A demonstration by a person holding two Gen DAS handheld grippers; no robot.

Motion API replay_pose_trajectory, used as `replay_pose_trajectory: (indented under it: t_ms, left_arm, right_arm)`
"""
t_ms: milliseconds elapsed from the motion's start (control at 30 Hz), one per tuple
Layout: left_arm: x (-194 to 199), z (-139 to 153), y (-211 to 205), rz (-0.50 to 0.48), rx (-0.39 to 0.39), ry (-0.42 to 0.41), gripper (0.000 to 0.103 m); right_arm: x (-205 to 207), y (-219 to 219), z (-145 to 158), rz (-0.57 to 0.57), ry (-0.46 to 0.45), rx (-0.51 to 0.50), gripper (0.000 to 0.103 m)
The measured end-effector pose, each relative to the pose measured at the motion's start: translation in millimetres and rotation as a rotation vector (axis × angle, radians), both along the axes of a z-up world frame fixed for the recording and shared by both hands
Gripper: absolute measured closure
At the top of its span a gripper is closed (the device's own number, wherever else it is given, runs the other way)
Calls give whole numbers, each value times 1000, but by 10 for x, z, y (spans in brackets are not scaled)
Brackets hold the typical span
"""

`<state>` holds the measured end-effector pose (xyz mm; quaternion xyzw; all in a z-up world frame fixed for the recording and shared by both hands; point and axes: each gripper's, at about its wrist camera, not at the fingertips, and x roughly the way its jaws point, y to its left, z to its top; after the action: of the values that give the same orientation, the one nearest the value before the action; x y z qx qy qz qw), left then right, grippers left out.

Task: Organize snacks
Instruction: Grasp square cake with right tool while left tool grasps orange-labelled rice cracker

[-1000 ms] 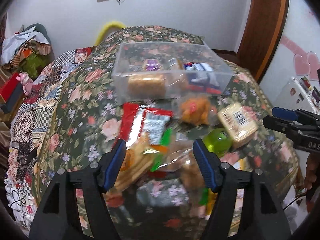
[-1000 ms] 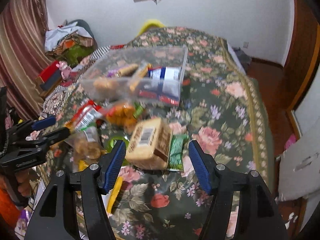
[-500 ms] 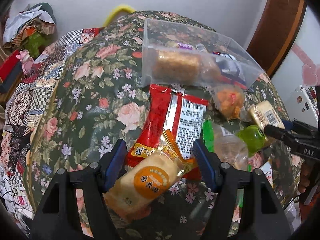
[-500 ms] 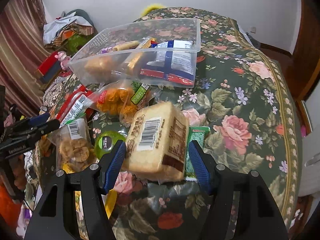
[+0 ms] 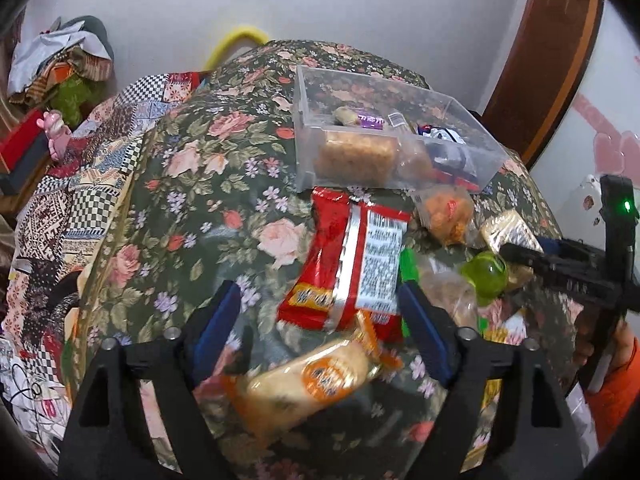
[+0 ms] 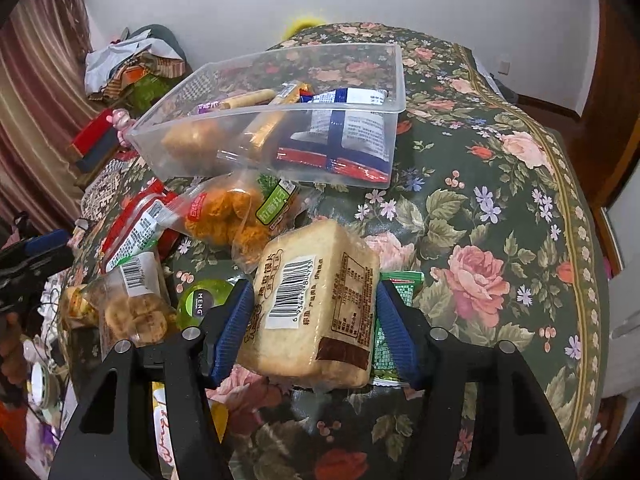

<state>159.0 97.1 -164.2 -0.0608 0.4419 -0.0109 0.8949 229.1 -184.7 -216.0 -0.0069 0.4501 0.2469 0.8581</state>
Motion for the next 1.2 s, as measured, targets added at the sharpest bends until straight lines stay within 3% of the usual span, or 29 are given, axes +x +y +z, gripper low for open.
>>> replay_pose_trajectory:
  t_ms: [267,433,533,667,833,1200]
  left_arm:
    - [-161,-370,-30,-58,34,102,19]
    - [-201,-526,-15,-43,6,125,21]
    - [-268,-538,8,-27,23,103,36]
    - [-333,-533,74,5,30,87,69]
    - [-354,-512,131,25,5,79,69]
    - [-323,-242,41,22,-21,9,69]
  right_arm:
    - [6,-38,11,-24,4,29,52]
    - [-7,-78,23,-26,16,45,55]
    - [-26,-74,28,-22,22,35,55]
    - [-48,-65,37,-24,34,19,53]
    - [-99,10,15,1,16,-23,40]
    - [-73,153,-91,44,-18,-110,26]
